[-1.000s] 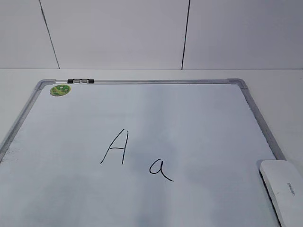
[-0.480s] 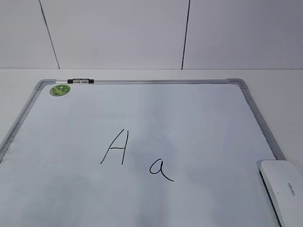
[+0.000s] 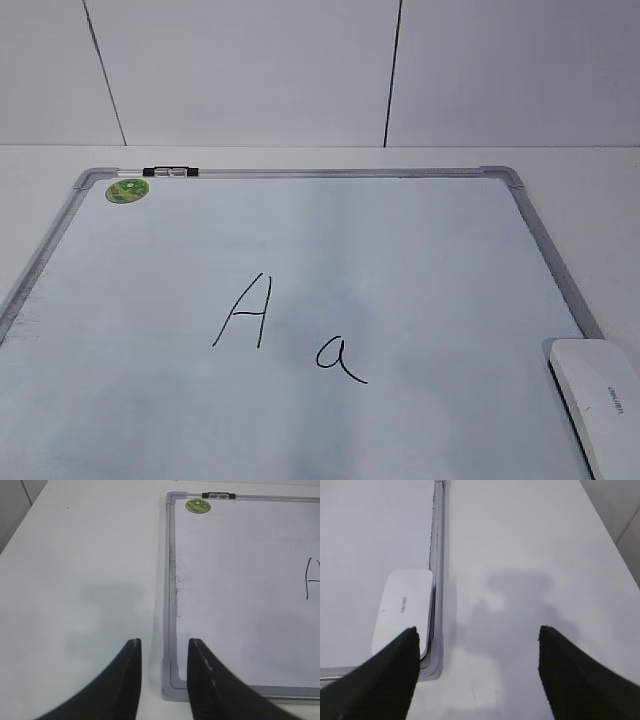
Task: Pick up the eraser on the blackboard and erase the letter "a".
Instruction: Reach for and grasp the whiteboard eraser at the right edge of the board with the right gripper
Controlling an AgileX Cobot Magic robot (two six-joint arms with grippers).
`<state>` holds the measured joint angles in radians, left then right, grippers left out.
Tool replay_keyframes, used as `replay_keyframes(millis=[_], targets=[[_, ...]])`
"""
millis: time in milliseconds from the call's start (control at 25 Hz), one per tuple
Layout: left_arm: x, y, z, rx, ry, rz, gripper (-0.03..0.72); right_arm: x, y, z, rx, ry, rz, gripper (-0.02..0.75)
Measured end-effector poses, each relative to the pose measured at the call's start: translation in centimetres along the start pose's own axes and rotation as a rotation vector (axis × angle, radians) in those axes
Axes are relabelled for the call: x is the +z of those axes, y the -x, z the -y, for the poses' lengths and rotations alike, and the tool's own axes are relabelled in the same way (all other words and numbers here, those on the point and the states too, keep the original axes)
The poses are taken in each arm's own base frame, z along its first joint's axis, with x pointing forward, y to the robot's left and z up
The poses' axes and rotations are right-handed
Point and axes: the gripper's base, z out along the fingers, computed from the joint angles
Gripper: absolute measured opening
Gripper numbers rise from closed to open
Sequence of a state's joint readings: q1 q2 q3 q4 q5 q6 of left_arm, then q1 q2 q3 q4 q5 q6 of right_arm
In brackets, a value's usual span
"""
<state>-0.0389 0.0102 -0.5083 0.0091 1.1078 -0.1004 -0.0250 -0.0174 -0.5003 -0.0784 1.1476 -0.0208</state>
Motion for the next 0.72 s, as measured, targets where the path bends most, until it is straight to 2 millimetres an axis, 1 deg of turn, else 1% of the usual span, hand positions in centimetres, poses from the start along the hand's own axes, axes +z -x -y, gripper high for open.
replay_keyframes(millis=[720], targets=[[0.00, -0.01, 0.07, -0.004, -0.008, -0.001, 0.235, 0.00, 0.00, 0.00, -0.001, 0.002, 0.000, 0.592]])
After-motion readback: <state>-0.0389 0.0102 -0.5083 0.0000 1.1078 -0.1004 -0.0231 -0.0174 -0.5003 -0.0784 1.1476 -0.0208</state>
